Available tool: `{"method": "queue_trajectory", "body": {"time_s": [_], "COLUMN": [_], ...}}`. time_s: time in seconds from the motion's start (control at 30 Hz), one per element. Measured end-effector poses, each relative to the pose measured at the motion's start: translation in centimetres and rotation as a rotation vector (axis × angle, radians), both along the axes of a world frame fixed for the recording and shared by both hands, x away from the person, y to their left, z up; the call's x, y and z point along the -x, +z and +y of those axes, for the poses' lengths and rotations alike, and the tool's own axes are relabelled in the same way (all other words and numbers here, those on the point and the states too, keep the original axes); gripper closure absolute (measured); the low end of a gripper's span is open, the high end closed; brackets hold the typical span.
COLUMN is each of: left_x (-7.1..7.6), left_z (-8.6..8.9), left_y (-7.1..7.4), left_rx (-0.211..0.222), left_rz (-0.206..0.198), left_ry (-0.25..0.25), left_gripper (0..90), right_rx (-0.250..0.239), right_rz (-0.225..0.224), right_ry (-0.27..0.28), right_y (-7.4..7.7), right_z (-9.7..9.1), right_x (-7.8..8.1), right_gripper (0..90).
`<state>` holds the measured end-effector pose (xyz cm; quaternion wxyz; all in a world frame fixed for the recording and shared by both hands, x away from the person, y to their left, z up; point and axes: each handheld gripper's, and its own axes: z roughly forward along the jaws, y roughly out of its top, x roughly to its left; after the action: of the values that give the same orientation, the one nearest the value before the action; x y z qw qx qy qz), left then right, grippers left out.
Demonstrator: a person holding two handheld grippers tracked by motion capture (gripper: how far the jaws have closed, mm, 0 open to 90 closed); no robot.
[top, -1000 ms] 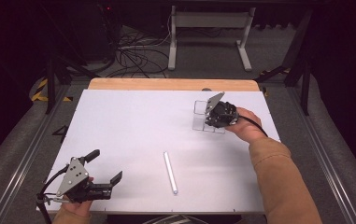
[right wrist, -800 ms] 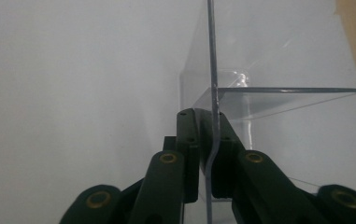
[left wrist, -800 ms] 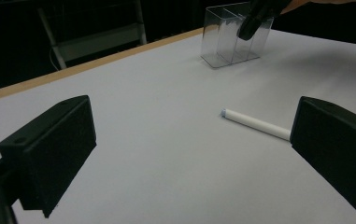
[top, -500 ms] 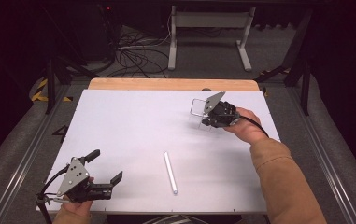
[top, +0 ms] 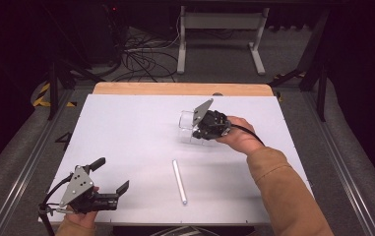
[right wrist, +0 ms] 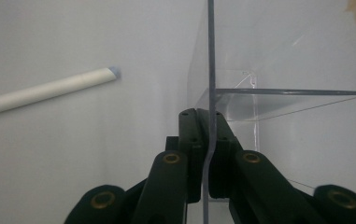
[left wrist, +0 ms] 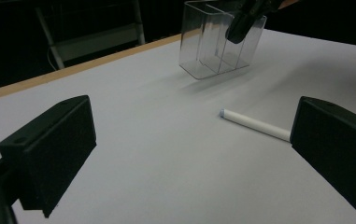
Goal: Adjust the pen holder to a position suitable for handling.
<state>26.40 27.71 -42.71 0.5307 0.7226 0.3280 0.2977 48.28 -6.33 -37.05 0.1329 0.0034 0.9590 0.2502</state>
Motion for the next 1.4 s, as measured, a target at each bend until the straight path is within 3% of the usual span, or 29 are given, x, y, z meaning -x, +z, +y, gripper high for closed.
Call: {"method": "queue_trajectory", "body": {"time_s": [0.07, 0.4, 0.7, 1.0, 1.1, 1.27, 1.3, 1.33, 1.4], "left_x": [0.0, -0.1, -0.1, -0.1, -0.1, -0.1, -0.1, -0.1, -0.1], "left_z": [0.0, 0.0, 0.1, 0.0, 0.0, 0.1, 0.1, 0.1, 0.2], "left_y": [0.0, 0.0, 0.0, 0.0, 0.0, 0.0, 0.0, 0.0, 0.0], "left_rx": [0.000, -0.003, 0.001, 0.001, 0.000, 0.001, 0.002, 0.001, -0.001], "left_rz": [0.002, 0.000, 0.005, 0.004, 0.005, 0.004, 0.004, 0.004, 0.003], "left_ry": [-0.002, -0.005, -0.008, -0.009, -0.009, -0.009, -0.009, -0.008, -0.007], "left_gripper": [1.2, 1.2, 1.2, 1.2, 1.2, 1.2, 1.2, 1.2, 1.2], "right_rx": [0.022, 0.044, 0.066, 0.066, 0.059, 0.020, -0.009, -0.009, -0.086], "right_rz": [0.015, 0.057, 0.070, 0.081, 0.077, 0.089, 0.081, 0.081, 0.054], "right_ry": [0.013, 0.046, 0.090, 0.087, 0.085, 0.037, 0.034, 0.034, 0.001], "right_y": [-0.2, -1.1, -1.8, -1.9, -2.0, -1.8, -1.5, -1.5, -0.7], "right_z": [0.6, 3.2, 5.3, 5.4, 5.5, 5.2, 4.9, 4.9, 4.1], "right_x": [0.2, 0.9, 1.2, 0.9, 0.8, 0.7, 0.7, 0.7, 1.1], "right_gripper": [87.1, 87.1, 86.8, 84.2, 83.7, 75.9, 67.3, 67.3, 53.3]}}
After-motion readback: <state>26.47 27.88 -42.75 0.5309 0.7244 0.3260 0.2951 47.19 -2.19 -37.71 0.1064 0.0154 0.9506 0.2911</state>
